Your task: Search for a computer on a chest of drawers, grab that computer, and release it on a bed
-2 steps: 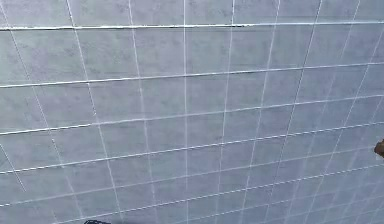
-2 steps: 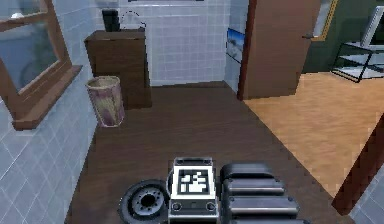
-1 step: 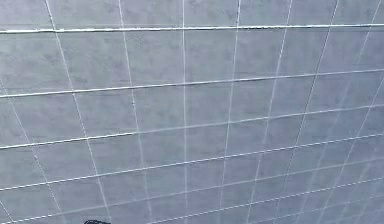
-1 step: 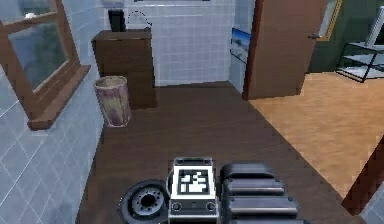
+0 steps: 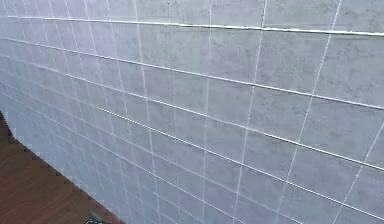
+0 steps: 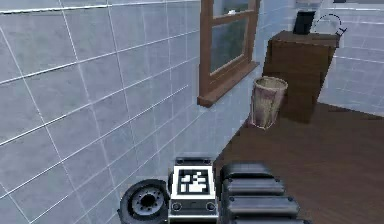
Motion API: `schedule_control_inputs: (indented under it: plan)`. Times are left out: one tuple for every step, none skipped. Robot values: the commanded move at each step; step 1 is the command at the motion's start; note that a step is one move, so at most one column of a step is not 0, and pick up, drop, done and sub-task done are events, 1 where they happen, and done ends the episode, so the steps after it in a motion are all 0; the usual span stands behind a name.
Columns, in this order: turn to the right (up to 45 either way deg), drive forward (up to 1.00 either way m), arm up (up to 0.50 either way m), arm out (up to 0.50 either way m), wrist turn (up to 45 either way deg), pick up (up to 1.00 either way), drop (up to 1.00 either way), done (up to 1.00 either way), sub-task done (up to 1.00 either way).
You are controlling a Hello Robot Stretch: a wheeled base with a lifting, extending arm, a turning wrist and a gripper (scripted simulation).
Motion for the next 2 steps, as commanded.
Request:
schedule_control_inputs:
  plan:
    - [-9.0, 0.00, 0.00, 0.00, 0.0, 0.00, 0.00, 0.00, 0.00]
    - [0.0, 0.20, 0.00, 0.00, 0.0, 0.00, 0.00, 0.00, 0.00]
